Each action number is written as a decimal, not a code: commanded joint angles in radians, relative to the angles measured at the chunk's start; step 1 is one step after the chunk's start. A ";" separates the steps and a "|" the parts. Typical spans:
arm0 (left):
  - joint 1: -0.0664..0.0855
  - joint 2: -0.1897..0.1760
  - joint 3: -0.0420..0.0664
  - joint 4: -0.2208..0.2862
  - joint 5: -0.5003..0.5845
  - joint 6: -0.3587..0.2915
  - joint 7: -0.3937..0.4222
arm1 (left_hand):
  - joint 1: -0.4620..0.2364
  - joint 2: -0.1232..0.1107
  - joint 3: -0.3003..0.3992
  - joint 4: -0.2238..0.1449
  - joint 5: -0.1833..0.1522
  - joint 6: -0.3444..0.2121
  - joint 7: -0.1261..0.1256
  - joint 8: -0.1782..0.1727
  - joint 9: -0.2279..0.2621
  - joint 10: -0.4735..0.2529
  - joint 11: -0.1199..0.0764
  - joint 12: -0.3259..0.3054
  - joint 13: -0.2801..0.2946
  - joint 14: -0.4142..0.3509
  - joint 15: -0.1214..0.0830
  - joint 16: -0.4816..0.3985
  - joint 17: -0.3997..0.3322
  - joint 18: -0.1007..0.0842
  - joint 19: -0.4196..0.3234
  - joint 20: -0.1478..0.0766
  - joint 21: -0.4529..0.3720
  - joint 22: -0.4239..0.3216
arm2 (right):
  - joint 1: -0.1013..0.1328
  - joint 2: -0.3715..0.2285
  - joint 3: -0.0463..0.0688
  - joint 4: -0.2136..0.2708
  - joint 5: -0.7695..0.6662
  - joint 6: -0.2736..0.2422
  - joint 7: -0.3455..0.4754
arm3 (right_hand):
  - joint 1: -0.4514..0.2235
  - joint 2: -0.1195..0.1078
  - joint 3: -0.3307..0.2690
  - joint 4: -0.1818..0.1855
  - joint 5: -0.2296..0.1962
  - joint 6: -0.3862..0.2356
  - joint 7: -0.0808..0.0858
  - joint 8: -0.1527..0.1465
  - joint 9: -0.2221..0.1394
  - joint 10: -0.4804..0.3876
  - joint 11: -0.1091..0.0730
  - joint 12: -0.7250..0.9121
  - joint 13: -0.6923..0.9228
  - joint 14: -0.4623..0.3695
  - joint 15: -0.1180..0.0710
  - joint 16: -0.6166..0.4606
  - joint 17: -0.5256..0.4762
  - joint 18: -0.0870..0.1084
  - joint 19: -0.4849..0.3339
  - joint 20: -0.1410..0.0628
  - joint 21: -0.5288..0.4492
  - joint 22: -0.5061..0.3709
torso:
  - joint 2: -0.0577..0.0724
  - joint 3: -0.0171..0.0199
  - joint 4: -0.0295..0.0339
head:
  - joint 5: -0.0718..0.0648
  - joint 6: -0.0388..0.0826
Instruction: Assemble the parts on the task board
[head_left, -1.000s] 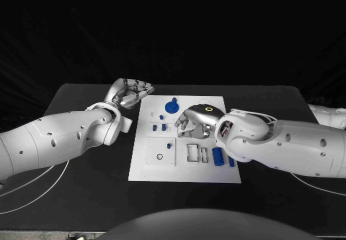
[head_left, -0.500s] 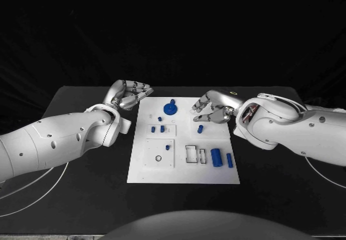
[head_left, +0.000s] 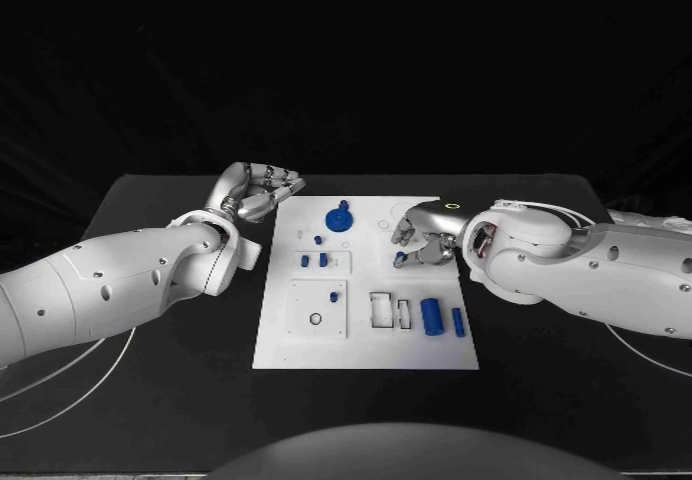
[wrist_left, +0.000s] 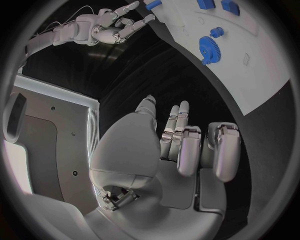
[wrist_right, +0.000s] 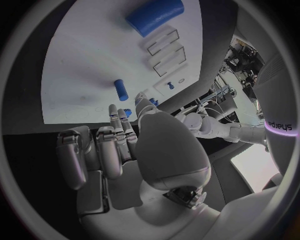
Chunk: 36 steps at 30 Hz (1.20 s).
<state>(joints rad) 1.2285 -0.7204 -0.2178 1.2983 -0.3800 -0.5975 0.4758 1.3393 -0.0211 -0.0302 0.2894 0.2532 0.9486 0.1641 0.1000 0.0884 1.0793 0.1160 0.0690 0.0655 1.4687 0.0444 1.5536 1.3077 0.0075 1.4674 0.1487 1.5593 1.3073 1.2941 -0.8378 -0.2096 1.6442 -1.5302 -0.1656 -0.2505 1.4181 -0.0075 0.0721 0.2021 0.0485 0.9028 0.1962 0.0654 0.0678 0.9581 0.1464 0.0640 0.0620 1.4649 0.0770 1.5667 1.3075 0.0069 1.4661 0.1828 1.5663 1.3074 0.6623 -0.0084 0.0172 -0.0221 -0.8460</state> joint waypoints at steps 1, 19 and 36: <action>0.000 -0.002 0.001 0.004 -0.012 0.013 0.008 | -0.001 0.008 -0.006 0.002 0.005 0.010 0.000 -0.006 0.000 -0.001 -0.006 -0.001 0.000 0.090 -0.004 -0.005 0.228 -0.003 0.091 -0.003 -0.003 0.258 | -0.004 0.010 0.000 -0.008 -0.078 0.088 -0.046 | -0.013 -0.001 -0.009 0.001 -0.002 -0.011 -0.001 -0.003 -0.001 -0.010 0.001 -0.001 0.001 0.106 0.002 0.004 0.263 -0.007 0.105 0.005 0.004 0.263 | 0.002 -0.0013 -0.0012 | -0.001 0.002; 0.000 -0.006 0.001 0.007 -0.013 0.013 0.008 | -0.001 0.009 -0.006 0.002 0.005 0.010 0.000 -0.006 0.000 -0.001 -0.006 -0.001 0.000 0.090 -0.004 -0.005 0.228 -0.003 0.092 -0.003 -0.003 0.258 | -0.020 0.049 0.000 -0.043 -0.126 0.099 -0.067 | 0.052 0.045 0.021 -0.038 -0.001 0.026 -0.044 0.019 0.009 0.050 -0.037 0.031 0.007 0.106 -0.038 0.004 0.263 -0.007 0.105 -0.027 0.004 0.263 | 0.000 -0.0002 0.0003 | -0.001 -0.001; 0.000 -0.006 0.001 0.008 -0.013 0.013 0.005 | -0.001 0.010 -0.007 0.003 0.005 0.010 0.000 -0.006 0.000 -0.001 -0.006 -0.001 0.000 0.090 -0.004 -0.005 0.228 -0.003 0.092 -0.003 -0.003 0.258 | -0.028 0.058 0.000 -0.050 -0.113 0.079 -0.065 | 0.071 0.053 0.039 -0.038 -0.001 0.070 -0.063 0.028 0.012 0.105 -0.060 0.032 0.001 0.106 -0.066 0.004 0.263 -0.007 0.105 -0.057 0.004 0.263 | 0.000 0.0000 -0.0006 | 0.000 -0.003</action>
<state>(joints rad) 1.2285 -0.7283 -0.2178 1.3040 -0.3881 -0.5975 0.4751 1.3393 -0.0211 -0.0329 0.2922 0.2532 0.9522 0.1605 0.1001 0.0884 1.0793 0.1160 0.0690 0.0655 1.4687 0.0444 1.5536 1.3074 0.0074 1.4674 0.1486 1.5594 1.3073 1.2669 -0.7798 -0.2095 1.5933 -1.6365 -0.0857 -0.3105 1.4811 0.0482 0.1041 0.1655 0.0485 0.9668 0.1343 0.0885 0.0784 1.0558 0.0849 0.0953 0.0642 1.4666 0.0174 1.5667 1.3073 0.0069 1.4663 0.1356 1.5663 1.3080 0.6625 -0.0089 0.0157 -0.0219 -0.8497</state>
